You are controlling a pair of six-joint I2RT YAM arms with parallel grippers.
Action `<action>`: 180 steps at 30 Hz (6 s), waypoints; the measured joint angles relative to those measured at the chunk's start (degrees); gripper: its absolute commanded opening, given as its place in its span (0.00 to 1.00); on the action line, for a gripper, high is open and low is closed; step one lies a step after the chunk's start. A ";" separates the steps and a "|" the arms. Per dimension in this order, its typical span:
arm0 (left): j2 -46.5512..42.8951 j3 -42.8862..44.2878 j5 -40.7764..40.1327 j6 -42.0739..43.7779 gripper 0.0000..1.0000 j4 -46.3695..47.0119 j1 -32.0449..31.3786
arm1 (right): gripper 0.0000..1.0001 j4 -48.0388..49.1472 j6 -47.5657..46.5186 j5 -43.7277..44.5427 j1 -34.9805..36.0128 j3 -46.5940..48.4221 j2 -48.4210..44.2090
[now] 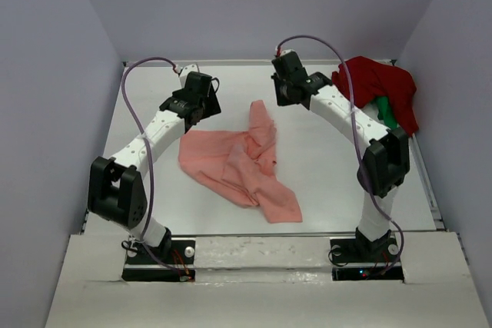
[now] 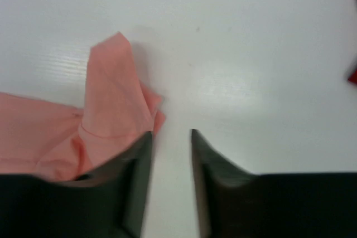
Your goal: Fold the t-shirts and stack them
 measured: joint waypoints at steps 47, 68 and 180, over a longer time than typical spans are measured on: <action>4.59 2.43 1.11 -1.09 0.77 0.46 5.25 | 0.00 -8.15 -8.37 -13.31 0.31 26.05 15.39; 3.45 7.69 -3.80 0.07 0.87 -2.36 5.64 | 0.00 -7.61 -5.84 -16.98 3.82 21.11 25.42; 44.24 34.23 15.74 7.93 0.47 -4.85 5.20 | 0.00 -15.21 -1.55 -3.67 -2.82 21.46 3.96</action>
